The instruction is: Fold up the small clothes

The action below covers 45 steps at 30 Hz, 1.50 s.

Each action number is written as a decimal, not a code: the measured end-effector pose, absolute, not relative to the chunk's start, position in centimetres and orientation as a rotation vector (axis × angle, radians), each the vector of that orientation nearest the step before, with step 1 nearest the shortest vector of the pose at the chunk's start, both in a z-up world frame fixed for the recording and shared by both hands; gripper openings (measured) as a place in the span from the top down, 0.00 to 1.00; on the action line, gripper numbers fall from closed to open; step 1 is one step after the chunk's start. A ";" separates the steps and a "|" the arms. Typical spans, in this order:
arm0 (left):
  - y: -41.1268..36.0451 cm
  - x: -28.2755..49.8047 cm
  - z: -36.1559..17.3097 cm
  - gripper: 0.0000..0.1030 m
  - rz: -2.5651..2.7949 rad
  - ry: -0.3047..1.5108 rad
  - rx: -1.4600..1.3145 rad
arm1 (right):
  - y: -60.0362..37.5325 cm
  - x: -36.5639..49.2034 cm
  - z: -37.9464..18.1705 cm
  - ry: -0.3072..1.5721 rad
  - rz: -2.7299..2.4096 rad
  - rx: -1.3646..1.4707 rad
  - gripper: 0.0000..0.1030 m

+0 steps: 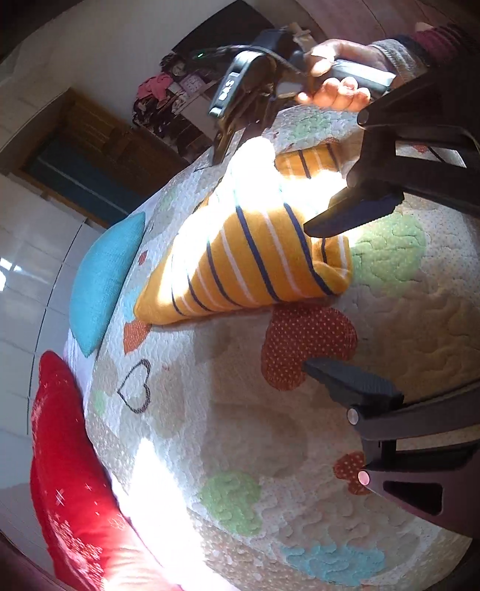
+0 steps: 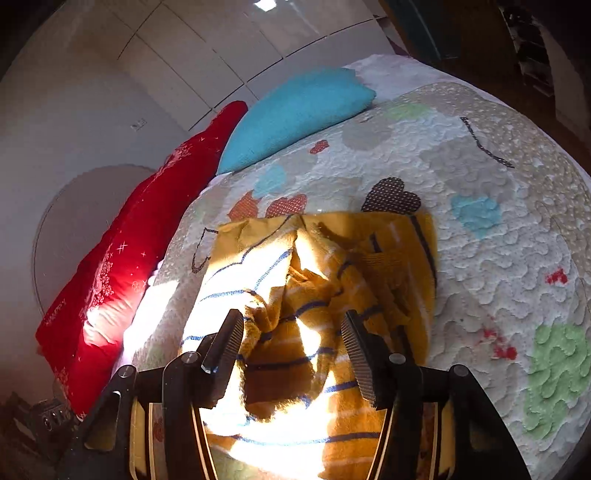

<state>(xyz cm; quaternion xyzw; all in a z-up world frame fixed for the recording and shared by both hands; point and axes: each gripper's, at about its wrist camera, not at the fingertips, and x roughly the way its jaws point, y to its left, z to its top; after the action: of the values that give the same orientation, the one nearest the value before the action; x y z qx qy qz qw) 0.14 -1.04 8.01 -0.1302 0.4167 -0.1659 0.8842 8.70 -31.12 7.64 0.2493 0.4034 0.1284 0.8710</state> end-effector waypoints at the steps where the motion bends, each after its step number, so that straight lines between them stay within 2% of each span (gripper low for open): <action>1: -2.1 0.2 8.2 0.32 -0.367 0.857 -0.233 | -30.3 9.6 7.3 0.862 0.266 0.500 0.41; 3: -4.2 0.3 8.5 0.28 -0.402 0.819 -0.146 | -28.9 11.8 6.5 0.913 0.264 0.459 0.37; 8: -10.2 0.3 8.0 0.26 -0.454 0.681 0.151 | -26.7 15.8 4.8 0.980 0.308 0.409 0.36; 9: -11.3 0.5 7.6 0.26 -0.456 0.671 0.201 | -26.4 16.2 4.8 0.979 0.326 0.401 0.39; 10: -12.2 0.8 7.1 0.26 -0.449 0.671 0.240 | -26.1 16.7 4.7 0.984 0.350 0.399 0.45; 11: -12.8 1.3 6.7 0.26 -0.438 0.678 0.259 | -25.8 17.2 4.5 0.999 0.384 0.407 0.62; 12: -13.2 2.1 6.3 0.26 -0.431 0.694 0.260 | -25.5 17.5 4.3 1.020 0.414 0.422 0.72; 13: -13.4 2.8 6.1 0.37 -0.429 0.713 0.245 | -25.3 17.6 4.2 1.025 0.428 0.431 0.75; 14: -13.4 3.5 5.9 0.51 -0.433 0.740 0.223 | -25.2 17.6 4.3 1.018 0.440 0.436 0.85; 15: -13.5 4.2 5.6 0.85 -0.442 0.782 0.202 | -25.3 17.4 4.4 1.008 0.450 0.449 0.85; 16: -13.5 4.6 5.5 0.93 -0.448 0.820 0.179 | -25.5 17.0 4.8 0.990 0.452 0.469 0.86; 24: -17.8 1.3 8.1 0.93 -0.598 0.788 0.163 | -32.5 11.5 9.1 0.794 0.437 0.570 0.87; 26: -19.3 0.9 7.5 0.93 -0.636 0.814 0.167 | -35.0 10.2 8.5 0.789 0.358 0.558 0.88; 29: -20.6 0.6 6.1 0.91 -0.638 0.862 0.185 | -37.6 9.8 5.3 0.879 0.240 0.532 0.87; 32: -20.1 -0.1 6.0 0.85 -0.645 0.906 0.159 | -38.7 9.1 3.0 0.944 0.196 0.521 0.64; 33: -19.5 -0.4 6.3 0.79 -0.657 0.911 0.145 | -39.1 8.5 3.5 0.913 0.187 0.527 0.64; 36: -16.7 -1.2 7.7 0.50 -0.643 0.903 0.093 | -39.9 6.4 6.9 0.812 0.154 0.497 0.64; 41: -12.7 -0.7 9.3 0.45 -0.551 0.877 0.005 | -37.7 4.3 10.2 0.740 0.280 0.481 0.69; 42: -12.2 -0.6 9.4 0.42 -0.524 0.875 -0.009 | -36.9 4.2 9.8 0.748 0.302 0.480 0.70; 45: -10.8 -0.1 9.1 0.41 -0.457 0.904 -0.050 | -35.0 4.0 6.0 0.854 0.273 0.474 0.73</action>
<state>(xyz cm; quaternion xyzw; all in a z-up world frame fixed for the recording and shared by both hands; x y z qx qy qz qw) -0.10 -10.75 9.07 -0.0240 0.4327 -0.2190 0.8742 4.05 -34.97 5.99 0.2272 0.4089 0.1309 0.8741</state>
